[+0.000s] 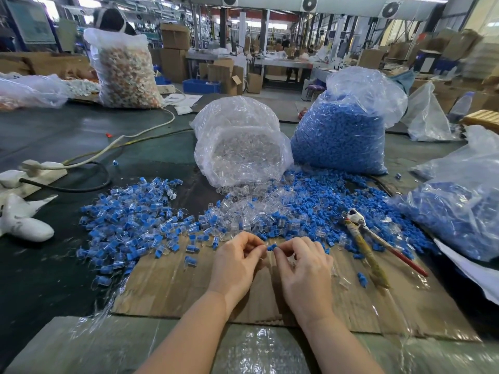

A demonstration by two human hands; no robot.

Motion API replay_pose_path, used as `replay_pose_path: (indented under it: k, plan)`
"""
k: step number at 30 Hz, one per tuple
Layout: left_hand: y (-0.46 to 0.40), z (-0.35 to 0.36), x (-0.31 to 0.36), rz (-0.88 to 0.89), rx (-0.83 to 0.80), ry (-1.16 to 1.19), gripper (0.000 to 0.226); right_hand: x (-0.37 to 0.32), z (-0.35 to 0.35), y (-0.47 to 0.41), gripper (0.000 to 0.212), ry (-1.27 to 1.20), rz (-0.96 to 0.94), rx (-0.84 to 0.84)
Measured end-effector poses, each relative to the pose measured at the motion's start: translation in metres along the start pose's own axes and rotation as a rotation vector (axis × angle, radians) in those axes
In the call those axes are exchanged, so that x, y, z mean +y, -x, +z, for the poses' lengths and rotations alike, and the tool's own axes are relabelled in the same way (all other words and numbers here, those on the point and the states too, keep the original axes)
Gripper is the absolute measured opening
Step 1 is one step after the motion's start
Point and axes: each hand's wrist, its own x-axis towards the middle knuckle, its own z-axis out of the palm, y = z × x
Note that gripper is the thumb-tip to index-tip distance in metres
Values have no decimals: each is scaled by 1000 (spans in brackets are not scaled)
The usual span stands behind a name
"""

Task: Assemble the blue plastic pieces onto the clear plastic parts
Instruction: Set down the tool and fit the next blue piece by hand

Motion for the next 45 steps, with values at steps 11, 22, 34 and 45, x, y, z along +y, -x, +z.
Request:
replay_pose_path:
  k: [11, 22, 34, 45]
  plan:
    - [1, -1, 3, -16, -31, 109, 16, 3, 4, 3, 17, 97, -86, 14]
    - [0, -1, 0, 28, -36, 15, 16, 3, 1, 2, 23, 12, -118, -23]
    - [1, -2, 2, 47, -33, 10, 11, 4, 1, 1, 18, 7, -121, -25]
    - [0, -1, 1, 36, -33, -42, 11, 11, -15, -8, 26, 78, -49, -1]
